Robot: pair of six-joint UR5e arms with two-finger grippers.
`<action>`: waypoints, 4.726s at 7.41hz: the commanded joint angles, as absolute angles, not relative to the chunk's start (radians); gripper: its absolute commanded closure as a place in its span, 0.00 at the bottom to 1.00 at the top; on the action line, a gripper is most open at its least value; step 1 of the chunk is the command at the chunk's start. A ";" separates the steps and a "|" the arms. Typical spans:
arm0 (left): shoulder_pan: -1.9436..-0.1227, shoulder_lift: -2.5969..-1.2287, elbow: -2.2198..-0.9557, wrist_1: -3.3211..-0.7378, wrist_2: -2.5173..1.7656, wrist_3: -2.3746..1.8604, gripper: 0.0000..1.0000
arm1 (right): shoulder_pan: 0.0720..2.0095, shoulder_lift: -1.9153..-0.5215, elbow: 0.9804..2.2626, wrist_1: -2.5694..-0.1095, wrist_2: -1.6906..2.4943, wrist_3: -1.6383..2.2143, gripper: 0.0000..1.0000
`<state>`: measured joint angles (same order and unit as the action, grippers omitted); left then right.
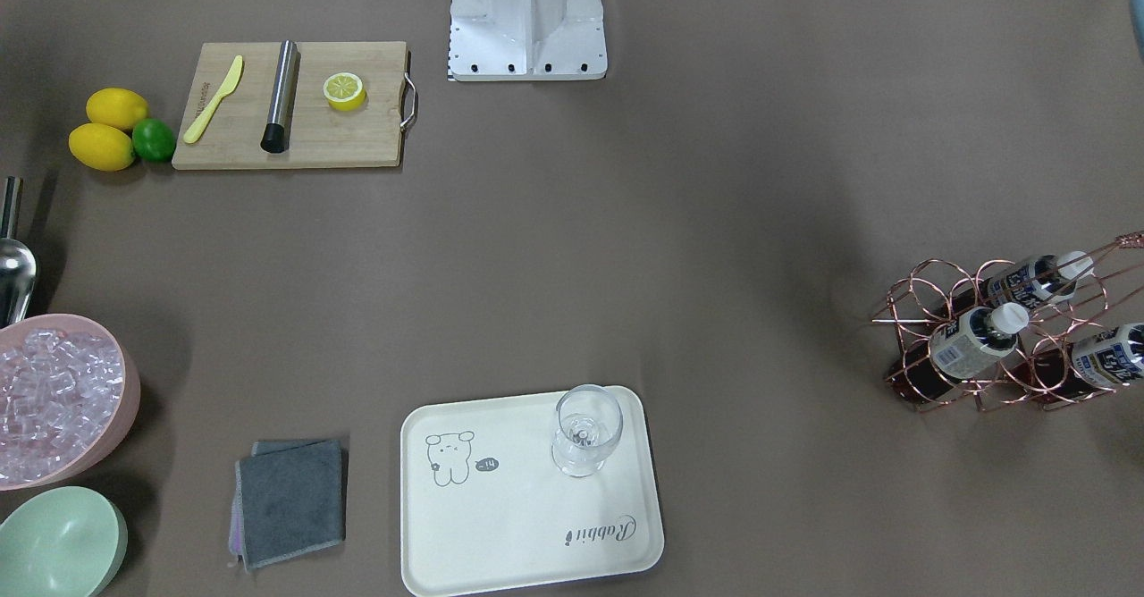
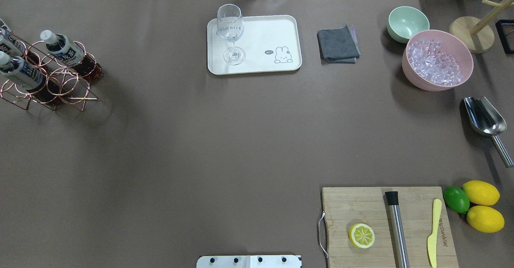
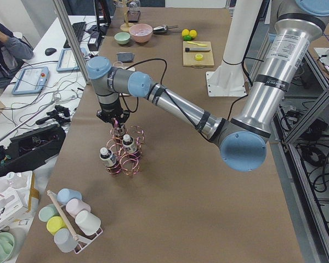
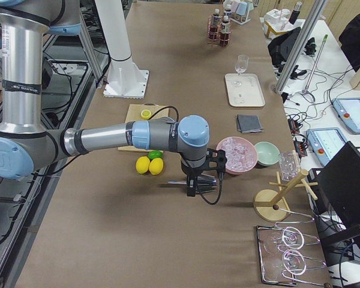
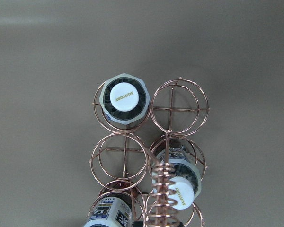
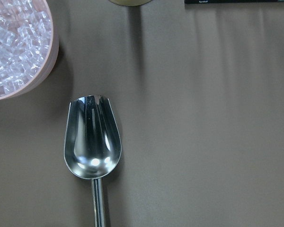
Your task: Take tea from basket to plate
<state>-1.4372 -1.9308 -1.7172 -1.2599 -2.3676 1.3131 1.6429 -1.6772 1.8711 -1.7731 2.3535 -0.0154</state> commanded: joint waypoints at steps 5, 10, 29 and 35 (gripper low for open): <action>-1.411 -2.003 -1.882 -1.068 -2.302 1.299 1.00 | 1.643 -1.677 1.865 -1.769 2.352 -0.008 0.00; -1.298 -2.033 -2.040 -1.167 -2.275 1.095 1.00 | 1.556 -1.594 1.871 -1.766 2.362 0.140 0.00; -0.604 -2.441 -1.993 -1.330 -1.960 0.215 1.00 | 0.965 -1.313 1.841 -0.700 1.977 0.611 0.00; -0.580 -2.436 -1.991 -1.330 -1.960 0.212 1.00 | 0.706 -1.290 1.844 -0.606 1.712 0.609 0.00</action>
